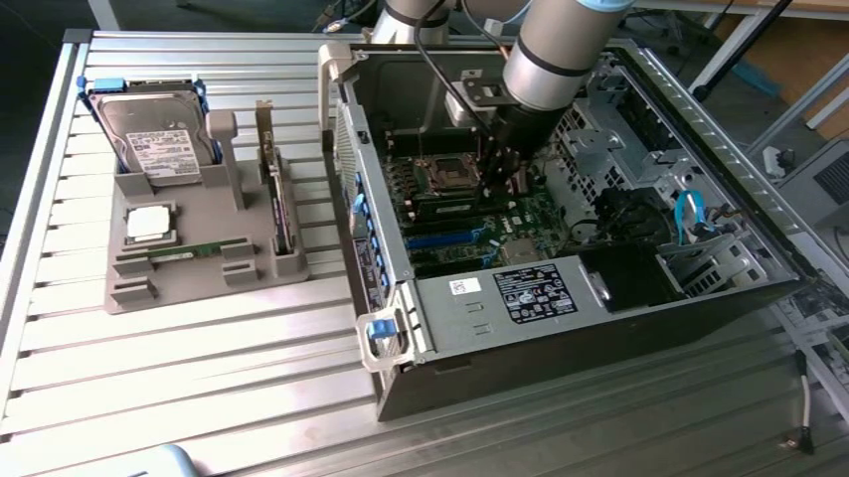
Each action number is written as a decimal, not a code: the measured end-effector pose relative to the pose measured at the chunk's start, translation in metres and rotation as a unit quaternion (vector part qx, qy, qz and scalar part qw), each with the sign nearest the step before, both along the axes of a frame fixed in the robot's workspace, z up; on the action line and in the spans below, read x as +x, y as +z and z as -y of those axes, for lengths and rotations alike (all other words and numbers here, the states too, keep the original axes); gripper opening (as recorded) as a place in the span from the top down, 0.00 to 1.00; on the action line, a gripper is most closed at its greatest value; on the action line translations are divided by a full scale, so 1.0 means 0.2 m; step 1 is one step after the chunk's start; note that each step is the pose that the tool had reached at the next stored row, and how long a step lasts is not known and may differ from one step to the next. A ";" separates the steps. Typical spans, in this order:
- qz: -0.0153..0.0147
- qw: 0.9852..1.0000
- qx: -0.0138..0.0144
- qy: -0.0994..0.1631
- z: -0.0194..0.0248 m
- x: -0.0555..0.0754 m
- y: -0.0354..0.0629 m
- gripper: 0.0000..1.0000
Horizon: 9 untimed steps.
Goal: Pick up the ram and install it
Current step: 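Insert the ram into the slot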
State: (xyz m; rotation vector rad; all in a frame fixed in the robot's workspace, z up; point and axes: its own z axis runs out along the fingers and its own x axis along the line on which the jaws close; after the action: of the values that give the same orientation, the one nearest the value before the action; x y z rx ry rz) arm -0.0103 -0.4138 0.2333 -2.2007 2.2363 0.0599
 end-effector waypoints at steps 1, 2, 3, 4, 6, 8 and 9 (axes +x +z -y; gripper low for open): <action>0.000 1.000 0.000 0.000 0.000 0.00 0.000 0.88; 0.000 1.000 0.000 0.000 0.000 0.00 0.000 0.88; 0.000 1.000 0.000 0.000 0.000 0.00 -0.001 0.88; 0.000 1.000 0.000 0.000 0.000 0.00 -0.001 0.88; 0.000 1.000 0.000 0.000 0.000 0.00 -0.001 0.88; 0.000 1.000 0.000 0.000 0.000 0.00 -0.001 0.88; 0.000 1.000 0.000 0.000 0.000 0.00 -0.001 0.87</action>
State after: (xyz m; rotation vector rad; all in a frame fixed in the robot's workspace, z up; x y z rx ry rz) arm -0.0103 -0.4138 0.2331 -2.2006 2.2362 0.0599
